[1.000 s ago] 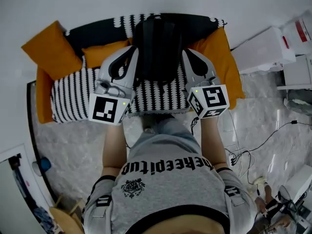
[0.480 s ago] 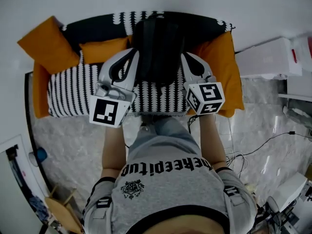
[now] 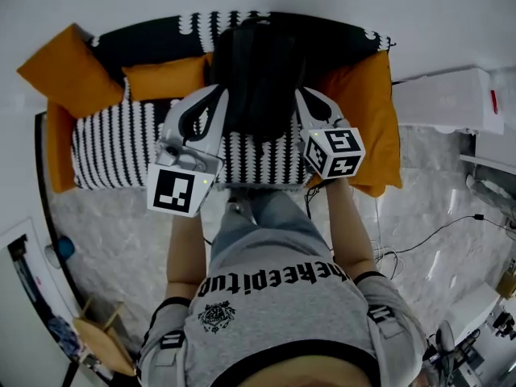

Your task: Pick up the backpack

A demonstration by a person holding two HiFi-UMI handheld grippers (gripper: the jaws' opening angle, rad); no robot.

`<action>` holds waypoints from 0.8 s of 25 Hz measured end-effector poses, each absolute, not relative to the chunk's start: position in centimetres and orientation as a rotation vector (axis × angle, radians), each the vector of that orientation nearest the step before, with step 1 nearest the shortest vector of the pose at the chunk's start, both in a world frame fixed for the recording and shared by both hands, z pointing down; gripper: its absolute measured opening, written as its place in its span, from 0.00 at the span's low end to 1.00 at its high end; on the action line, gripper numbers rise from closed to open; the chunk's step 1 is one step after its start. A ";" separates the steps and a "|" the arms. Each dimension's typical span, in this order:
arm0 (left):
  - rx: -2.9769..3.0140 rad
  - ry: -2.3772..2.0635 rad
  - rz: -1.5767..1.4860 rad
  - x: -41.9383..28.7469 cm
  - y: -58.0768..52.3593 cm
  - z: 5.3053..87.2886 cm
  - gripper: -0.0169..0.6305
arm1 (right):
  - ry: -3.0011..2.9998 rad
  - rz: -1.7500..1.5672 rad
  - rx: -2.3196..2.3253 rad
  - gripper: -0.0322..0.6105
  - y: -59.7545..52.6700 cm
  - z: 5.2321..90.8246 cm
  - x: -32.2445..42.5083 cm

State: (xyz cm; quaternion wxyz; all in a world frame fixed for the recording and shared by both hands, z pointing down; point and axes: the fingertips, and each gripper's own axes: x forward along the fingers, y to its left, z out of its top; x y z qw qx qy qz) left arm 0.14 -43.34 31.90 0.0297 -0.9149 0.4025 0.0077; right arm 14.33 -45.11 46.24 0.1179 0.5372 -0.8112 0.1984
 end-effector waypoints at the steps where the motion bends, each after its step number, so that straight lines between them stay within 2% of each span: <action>1: -2.824 1.242 0.020 0.3 -43.5 32.2 0.05 | -2.369 0.610 1.570 0.05 -45.5 47.0 14.5; 7: -2.845 1.252 -0.038 0.5 -44.2 34.3 0.05 | -2.365 0.745 1.529 0.06 -47.6 51.1 14.7; 20: -2.871 1.313 -0.086 0.2 -45.6 37.3 0.05 | -2.301 0.940 1.478 0.23 -52.6 59.2 16.0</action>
